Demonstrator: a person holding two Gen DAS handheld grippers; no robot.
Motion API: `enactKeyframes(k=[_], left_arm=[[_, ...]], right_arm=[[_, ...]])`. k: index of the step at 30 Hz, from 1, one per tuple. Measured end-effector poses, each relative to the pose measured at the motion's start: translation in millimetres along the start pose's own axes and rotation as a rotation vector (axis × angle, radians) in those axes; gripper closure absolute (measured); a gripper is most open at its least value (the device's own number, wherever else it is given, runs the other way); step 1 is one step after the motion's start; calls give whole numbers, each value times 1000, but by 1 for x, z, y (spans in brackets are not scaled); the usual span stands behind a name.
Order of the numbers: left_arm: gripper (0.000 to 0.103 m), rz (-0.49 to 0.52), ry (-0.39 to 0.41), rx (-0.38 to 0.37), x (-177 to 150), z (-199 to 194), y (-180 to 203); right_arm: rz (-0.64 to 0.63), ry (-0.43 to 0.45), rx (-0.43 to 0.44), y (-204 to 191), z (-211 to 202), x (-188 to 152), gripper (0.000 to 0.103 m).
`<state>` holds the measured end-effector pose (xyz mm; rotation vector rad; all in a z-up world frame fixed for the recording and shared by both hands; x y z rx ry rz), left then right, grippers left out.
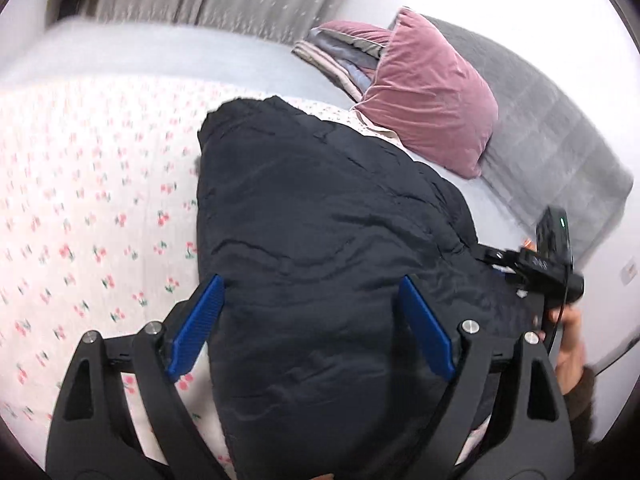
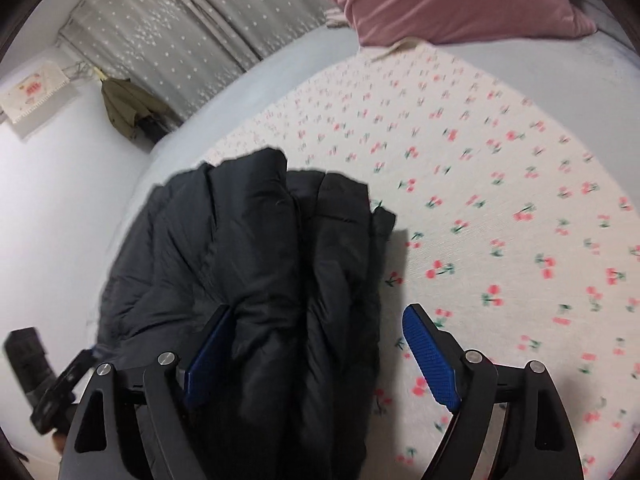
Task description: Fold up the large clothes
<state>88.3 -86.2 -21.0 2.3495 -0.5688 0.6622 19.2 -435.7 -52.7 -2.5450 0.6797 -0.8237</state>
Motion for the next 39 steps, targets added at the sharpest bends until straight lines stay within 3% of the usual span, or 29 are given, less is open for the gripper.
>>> enactKeyframes(k=[4, 9, 13, 16, 18, 26, 33, 39], left_arm=[[13, -97, -47, -76, 0, 2, -12], [12, -193, -112, -126, -7, 17, -31], [2, -318, -177, -267, -23, 37, -37], [0, -445, -246, -385, -39, 56, -40], [0, -454, -247, -413, -41, 55, -40], [0, -418, -196, -412, -41, 48, -29], [8, -413, -109, -374, -32, 40, -17], [10, -321, -36, -333, -12, 27, 9]], right_arm=[[41, 0, 171, -16, -16, -9, 15], [129, -99, 255, -20, 7, -18, 14], [216, -167, 306, -8, 32, -28, 14], [298, -211, 378, -1, 50, -30, 14], [337, -230, 415, 1, 57, -34, 14], [313, -199, 402, -3, 66, -33, 14], [325, -183, 471, -15, 59, -26, 47], [268, -147, 527, -26, 31, -26, 53]])
Point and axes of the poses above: each gripper's, at about its wrist camera, not at the fingertips, and z roughly the way its jaws point, y to its right, x to its top, the point moved 9 cm from there along z, roughly the way its jaws point, and after that the axes turned 4 degrees about -y, right-handed, at the moved point
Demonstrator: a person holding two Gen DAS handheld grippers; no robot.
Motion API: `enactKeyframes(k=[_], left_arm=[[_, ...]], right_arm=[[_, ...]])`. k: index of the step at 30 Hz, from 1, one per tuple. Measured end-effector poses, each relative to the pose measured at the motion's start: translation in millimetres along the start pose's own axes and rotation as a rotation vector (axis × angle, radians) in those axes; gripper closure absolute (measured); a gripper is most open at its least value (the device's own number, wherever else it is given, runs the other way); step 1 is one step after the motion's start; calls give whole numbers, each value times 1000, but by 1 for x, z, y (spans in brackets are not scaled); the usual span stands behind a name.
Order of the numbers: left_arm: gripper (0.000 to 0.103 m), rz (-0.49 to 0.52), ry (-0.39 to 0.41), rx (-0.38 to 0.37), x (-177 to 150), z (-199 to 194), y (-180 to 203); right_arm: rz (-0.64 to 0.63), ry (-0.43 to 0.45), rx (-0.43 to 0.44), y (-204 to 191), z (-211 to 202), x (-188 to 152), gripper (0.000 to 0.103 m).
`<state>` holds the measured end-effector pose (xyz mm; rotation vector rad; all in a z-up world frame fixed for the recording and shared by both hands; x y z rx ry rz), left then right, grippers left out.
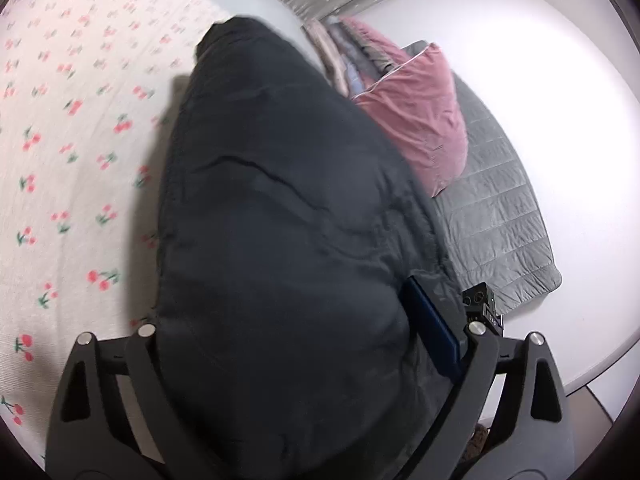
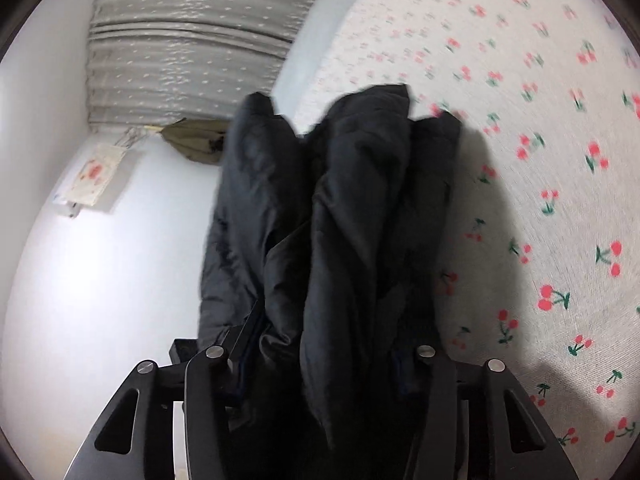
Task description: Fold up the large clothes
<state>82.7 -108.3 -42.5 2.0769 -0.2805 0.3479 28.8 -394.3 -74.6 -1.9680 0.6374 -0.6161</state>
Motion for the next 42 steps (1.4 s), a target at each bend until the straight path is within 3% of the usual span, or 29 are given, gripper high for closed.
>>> enactKeyframes(k=[5, 10, 20, 22, 24, 27, 30, 33, 37, 42], left_arm=[[11, 85, 16, -26, 11, 13, 37], [11, 159, -7, -85, 24, 50, 81], [11, 245, -83, -208, 40, 145, 148], [11, 236, -118, -207, 43, 173, 147], [11, 212, -138, -146, 45, 198, 131], [10, 134, -179, -55, 45, 233, 98], [8, 103, -178, -89, 45, 233, 91], [8, 113, -194, -66, 44, 222, 91], [8, 137, -170, -16, 48, 195, 94], [7, 256, -118, 49, 38, 164, 107]], right_arm=[[-44, 78, 62, -23, -30, 11, 53], [-100, 195, 99, -37, -78, 23, 53], [-99, 457, 90, -8, -189, 58, 53], [-79, 506, 53, 9, -205, 68, 51], [-27, 545, -11, 38, -220, 78, 49], [207, 553, -179, 118, -218, 89, 40], [331, 484, -89, 153, -201, 86, 35], [296, 494, -118, 145, -209, 86, 35], [231, 540, -244, 121, -227, 79, 35], [117, 624, -425, 92, -248, 62, 35]])
Point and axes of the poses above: each gripper's, at about its wrist camera, not at the fingertips, and z roughly the way its jaws point, y to its right, x to its top, the point moved 9 cm from there along z, roughly the way its jaws point, and after that the axes turned 4 degrees about -y, right-handed, at the moved point
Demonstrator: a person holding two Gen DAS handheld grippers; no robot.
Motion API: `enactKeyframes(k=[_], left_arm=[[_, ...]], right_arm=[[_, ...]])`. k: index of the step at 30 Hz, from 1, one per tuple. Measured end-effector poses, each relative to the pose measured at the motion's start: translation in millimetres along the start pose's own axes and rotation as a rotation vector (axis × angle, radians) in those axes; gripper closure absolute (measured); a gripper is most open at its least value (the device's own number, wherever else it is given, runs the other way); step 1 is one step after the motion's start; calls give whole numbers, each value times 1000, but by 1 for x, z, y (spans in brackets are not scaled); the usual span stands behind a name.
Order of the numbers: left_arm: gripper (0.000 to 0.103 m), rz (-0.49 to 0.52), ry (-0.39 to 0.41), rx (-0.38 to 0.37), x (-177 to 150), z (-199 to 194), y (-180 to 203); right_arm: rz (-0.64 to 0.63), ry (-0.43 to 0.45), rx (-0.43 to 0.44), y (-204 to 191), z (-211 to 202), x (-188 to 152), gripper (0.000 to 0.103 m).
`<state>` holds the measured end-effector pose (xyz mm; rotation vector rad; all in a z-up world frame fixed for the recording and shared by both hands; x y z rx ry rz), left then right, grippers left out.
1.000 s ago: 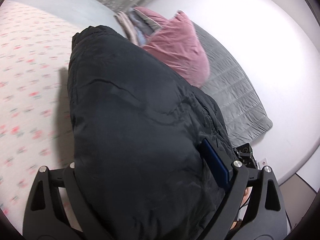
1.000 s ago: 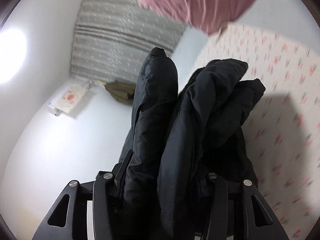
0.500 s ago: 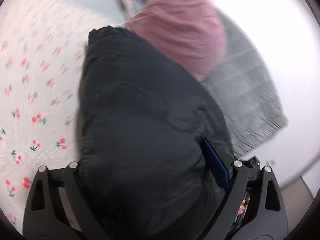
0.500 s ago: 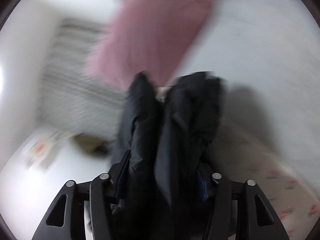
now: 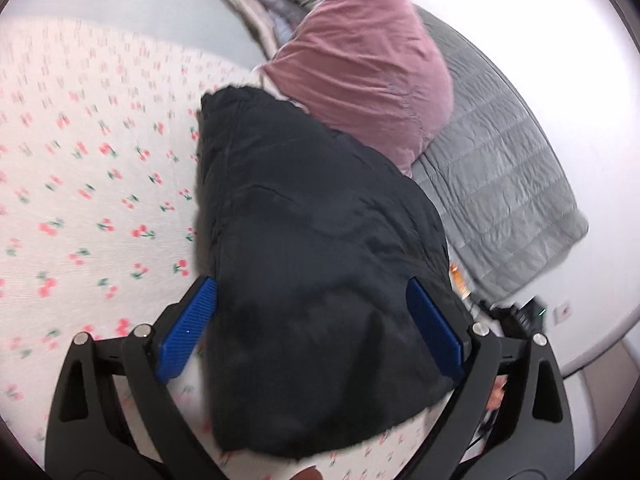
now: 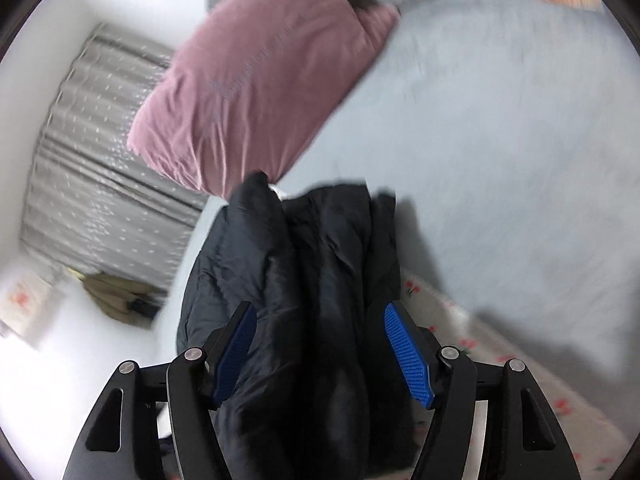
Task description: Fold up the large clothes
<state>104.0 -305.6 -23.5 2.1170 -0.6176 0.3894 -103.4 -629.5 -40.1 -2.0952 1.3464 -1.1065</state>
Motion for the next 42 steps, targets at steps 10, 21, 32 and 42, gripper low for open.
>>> enactKeyframes(k=[10, 21, 32, 42], left_arm=[[2, 174, 59, 300, -58, -73, 18], [2, 192, 57, 526, -112, -118, 2], [2, 184, 7, 594, -152, -94, -3], [2, 182, -25, 628, -169, -67, -11]], right_arm=[[-233, 201, -240, -41, -56, -14, 21], [-452, 84, -418, -65, -54, -108, 17], [-485, 18, -509, -36, -38, -179, 17], [-536, -6, -576, -28, -36, -195, 17]])
Point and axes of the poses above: each gripper's, at about its wrist camera, not at the fingertips, and z roughly the way its jaws point, y to its right, x to its top, the point moved 9 cm from there along z, roughly the way its jaws point, and after that the axes turned 4 degrees about -y, right-handed, at the moved point
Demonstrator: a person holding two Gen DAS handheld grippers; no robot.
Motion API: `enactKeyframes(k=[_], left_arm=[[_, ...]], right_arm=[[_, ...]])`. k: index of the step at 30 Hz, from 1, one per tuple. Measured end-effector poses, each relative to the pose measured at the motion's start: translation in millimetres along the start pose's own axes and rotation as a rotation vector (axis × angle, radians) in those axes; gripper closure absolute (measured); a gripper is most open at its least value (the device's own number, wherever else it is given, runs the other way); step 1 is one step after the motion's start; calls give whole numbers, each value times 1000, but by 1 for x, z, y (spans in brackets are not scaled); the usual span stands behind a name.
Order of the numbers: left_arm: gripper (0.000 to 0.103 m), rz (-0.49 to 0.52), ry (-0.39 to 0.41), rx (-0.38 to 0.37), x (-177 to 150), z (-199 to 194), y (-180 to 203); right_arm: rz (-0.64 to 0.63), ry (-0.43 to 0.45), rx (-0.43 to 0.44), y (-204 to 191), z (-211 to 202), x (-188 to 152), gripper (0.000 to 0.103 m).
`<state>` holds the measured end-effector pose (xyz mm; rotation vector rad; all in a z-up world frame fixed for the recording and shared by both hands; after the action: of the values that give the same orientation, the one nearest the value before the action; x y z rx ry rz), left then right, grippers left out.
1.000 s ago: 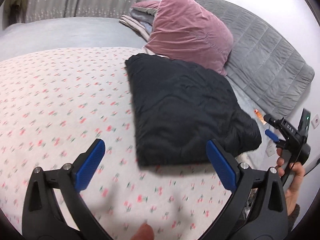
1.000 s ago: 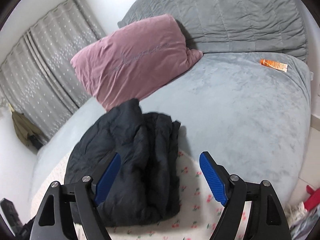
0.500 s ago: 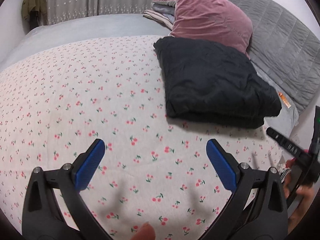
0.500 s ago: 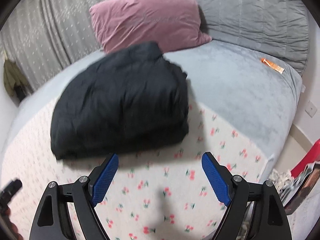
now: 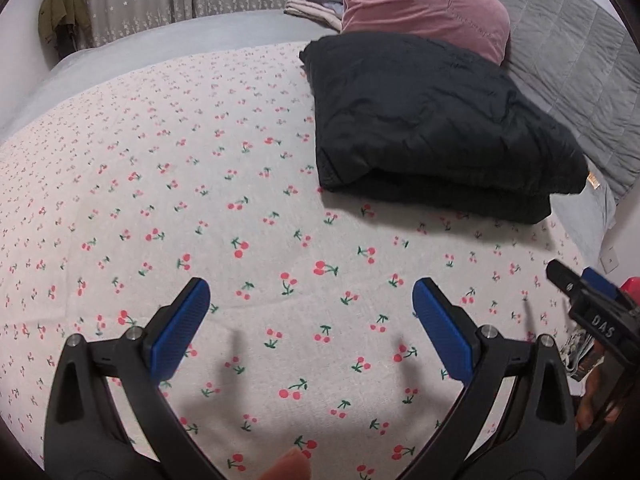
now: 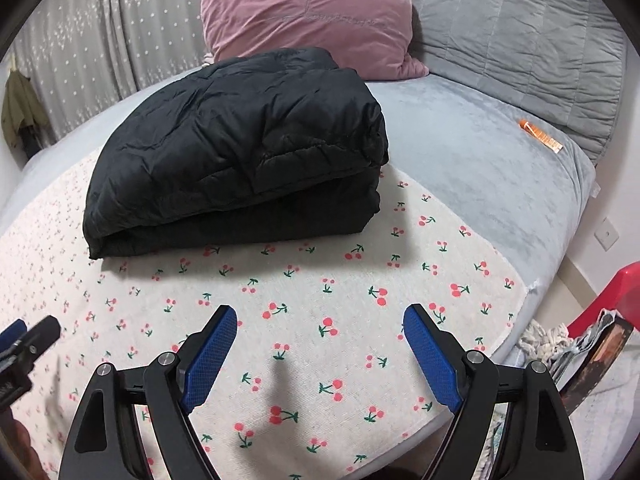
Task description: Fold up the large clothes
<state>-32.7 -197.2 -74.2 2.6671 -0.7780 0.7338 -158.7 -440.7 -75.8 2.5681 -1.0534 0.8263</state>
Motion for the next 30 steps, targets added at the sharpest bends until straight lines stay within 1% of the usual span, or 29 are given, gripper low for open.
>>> enactKeyframes(k=[4, 18, 30], left_arm=[[2, 1, -10, -1, -3, 4, 5], [2, 24, 24, 33, 1, -3, 11], [2, 20, 32, 24, 2, -7, 8]], right_arm=[[-11, 3, -5, 1, 0, -1, 17], [-55, 27, -34, -4, -3, 0, 17], [-83, 50, -11, -15, -7, 2, 17]])
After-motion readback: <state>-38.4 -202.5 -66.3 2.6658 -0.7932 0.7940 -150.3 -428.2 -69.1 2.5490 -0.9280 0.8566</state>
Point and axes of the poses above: each gripper's, at about its wrist camera, not at the fingertips, and z roughly the way its jaws point, y to its right, x to its top, the point moved 9 cm from there along z, roughly the way its jaws point, and after that the axes turned 4 degrees about -y, right-handed, at the moved point
